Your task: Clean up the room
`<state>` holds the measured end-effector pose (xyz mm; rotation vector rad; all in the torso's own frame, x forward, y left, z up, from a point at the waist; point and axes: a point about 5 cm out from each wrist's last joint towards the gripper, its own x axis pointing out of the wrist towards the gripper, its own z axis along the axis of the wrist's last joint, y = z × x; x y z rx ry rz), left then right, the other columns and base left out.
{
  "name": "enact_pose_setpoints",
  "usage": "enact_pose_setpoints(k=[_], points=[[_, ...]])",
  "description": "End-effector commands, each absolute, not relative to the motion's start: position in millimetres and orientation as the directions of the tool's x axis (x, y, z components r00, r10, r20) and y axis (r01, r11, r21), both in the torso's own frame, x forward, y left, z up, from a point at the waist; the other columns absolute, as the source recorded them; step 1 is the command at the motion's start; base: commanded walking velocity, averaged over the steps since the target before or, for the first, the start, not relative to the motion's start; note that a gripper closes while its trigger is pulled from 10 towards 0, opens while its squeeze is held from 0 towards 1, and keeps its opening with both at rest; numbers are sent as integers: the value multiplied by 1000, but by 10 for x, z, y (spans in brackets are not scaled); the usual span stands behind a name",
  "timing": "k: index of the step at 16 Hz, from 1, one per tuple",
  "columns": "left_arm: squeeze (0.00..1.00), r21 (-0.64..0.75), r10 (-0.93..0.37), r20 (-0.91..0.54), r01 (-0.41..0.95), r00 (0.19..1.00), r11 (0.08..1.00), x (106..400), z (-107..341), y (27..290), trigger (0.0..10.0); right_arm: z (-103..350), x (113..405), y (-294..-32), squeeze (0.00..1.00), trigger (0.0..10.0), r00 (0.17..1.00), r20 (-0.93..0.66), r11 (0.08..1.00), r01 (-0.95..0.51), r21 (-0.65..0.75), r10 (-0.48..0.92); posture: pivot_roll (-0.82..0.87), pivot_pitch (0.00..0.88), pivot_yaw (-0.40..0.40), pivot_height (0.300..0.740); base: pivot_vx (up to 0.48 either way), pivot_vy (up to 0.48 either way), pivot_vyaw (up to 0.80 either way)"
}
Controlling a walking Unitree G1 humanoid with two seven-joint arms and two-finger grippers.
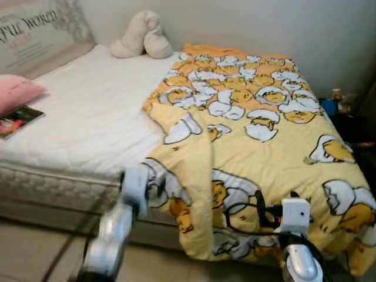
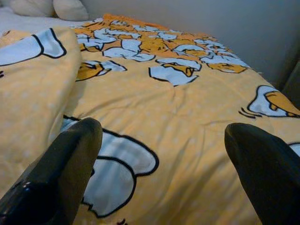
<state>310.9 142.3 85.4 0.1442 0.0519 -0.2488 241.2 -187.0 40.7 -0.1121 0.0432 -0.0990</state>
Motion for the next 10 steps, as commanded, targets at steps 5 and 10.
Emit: enact_pose_setpoints(k=[5, 10], points=[[0, 64, -252, -83, 258, 964, 964, 3089, 800, 1203, 10000, 469, 2590, -1911, 0, 10000, 995, -45, 990, 87, -107, -92, 92, 0, 11, 740, 0, 480, 0], [0, 72, -205, -91, 212, 975, 975, 3104, 796, 1133, 10000, 463, 2666, -1929, 0, 10000, 996, -65, 993, 60, -105, -67, 109, 0, -7, 740, 0, 96, 285]])
